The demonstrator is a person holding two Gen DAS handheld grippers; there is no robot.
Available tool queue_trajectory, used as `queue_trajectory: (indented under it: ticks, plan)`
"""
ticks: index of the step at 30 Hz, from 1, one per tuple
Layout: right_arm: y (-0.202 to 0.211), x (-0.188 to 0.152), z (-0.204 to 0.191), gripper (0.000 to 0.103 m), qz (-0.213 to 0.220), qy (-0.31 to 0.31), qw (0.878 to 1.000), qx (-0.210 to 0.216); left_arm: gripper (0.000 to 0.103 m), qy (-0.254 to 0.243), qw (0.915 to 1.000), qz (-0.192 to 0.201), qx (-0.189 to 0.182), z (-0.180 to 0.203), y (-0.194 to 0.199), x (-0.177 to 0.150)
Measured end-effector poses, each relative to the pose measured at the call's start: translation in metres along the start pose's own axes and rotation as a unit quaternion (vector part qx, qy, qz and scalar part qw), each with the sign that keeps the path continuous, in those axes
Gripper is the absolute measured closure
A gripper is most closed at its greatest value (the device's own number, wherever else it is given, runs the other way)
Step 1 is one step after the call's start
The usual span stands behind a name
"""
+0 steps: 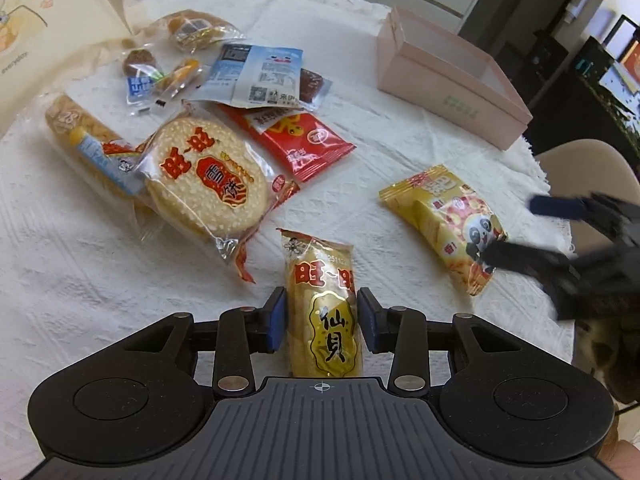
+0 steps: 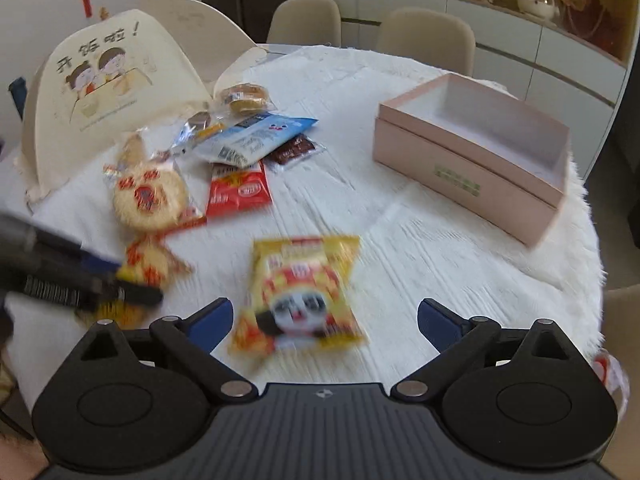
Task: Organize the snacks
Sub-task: 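Grasp the yellow panda chip bag with the right tool while the left tool grasps a rice cracker pack, then drop the panda chip bag into the pink box with the right tool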
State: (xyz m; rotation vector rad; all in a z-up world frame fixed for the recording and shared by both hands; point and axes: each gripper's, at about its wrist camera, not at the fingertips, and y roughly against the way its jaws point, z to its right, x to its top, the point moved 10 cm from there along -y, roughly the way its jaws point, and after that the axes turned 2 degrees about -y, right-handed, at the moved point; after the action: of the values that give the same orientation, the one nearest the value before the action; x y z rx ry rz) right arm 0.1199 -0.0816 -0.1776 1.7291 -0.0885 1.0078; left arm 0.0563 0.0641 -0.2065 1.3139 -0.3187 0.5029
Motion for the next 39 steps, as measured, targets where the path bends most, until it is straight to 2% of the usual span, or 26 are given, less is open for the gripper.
queue_trajectory:
  ticks: [3,5,6,7,9,11,15,18,21,23,25,28,30,31,33,36,39]
  plan:
    - [-0.033,0.011,-0.001,0.004,-0.022,-0.024,0.999,-0.004,0.058,-0.013,0.9998,-0.005,0.015,0.005,-0.002,0.0]
    - [-0.048,0.01,-0.006,0.017,-0.046,-0.023,0.999,-0.009,0.058,-0.023,0.9994,-0.012,0.023,0.008,-0.002,-0.002]
    - [-0.049,0.008,-0.01,0.032,-0.053,-0.012,0.998,-0.009,0.058,-0.023,0.9992,-0.018,0.026,0.009,-0.002,-0.002]
    - [-0.048,0.006,-0.014,0.038,-0.059,0.0,0.998,-0.011,0.058,-0.021,0.9991,-0.024,0.028,0.01,-0.003,-0.003]
    - [-0.037,0.002,-0.013,0.039,-0.054,0.009,0.998,-0.023,0.061,-0.019,0.9989,-0.036,0.023,0.014,-0.001,-0.003]
    - [-0.02,-0.001,-0.006,0.04,-0.044,0.002,0.999,-0.015,0.061,-0.019,0.9989,-0.041,0.01,0.023,0.001,-0.003]
    - [0.008,-0.005,0.023,0.04,-0.035,-0.027,0.999,-0.025,0.062,-0.026,0.998,-0.044,-0.037,0.05,0.005,0.006]
    - [0.032,0.004,0.051,0.04,-0.009,-0.059,0.997,-0.041,0.062,-0.033,0.9954,-0.013,-0.089,0.076,0.021,0.047]
    - [0.06,0.029,0.08,0.04,0.04,-0.107,0.992,-0.044,0.062,-0.041,0.9892,0.038,-0.136,0.102,0.04,0.116]
    - [0.075,0.046,0.099,0.04,0.068,-0.136,0.987,-0.047,0.061,-0.042,0.9839,0.053,-0.165,0.118,0.038,0.164]
    - [0.081,0.059,0.116,0.039,0.086,-0.158,0.982,-0.061,0.061,-0.043,0.9785,0.064,-0.191,0.133,0.024,0.205]
    - [0.08,0.071,0.133,0.04,0.093,-0.174,0.976,-0.096,0.058,-0.01,0.9684,0.067,-0.24,0.144,-0.021,0.261]
    - [0.072,0.075,0.138,0.04,0.086,-0.19,0.972,-0.105,0.06,0.024,0.978,0.053,-0.2,0.126,-0.069,0.28]
    - [0.068,0.076,0.14,0.04,0.081,-0.198,0.971,-0.109,0.06,0.034,0.9814,0.053,-0.181,0.117,-0.084,0.282]
    - [0.061,0.078,0.145,0.04,0.076,-0.202,0.969,-0.121,0.06,0.049,0.9805,0.061,-0.181,0.102,-0.099,0.278]
    - [0.052,0.085,0.154,0.04,0.073,-0.201,0.968,-0.128,0.06,0.084,0.9736,0.065,-0.202,0.084,-0.089,0.253]
    - [0.027,0.115,0.159,0.04,0.084,-0.203,0.969,-0.11,0.06,0.099,0.9731,0.06,-0.199,0.07,-0.073,0.217]
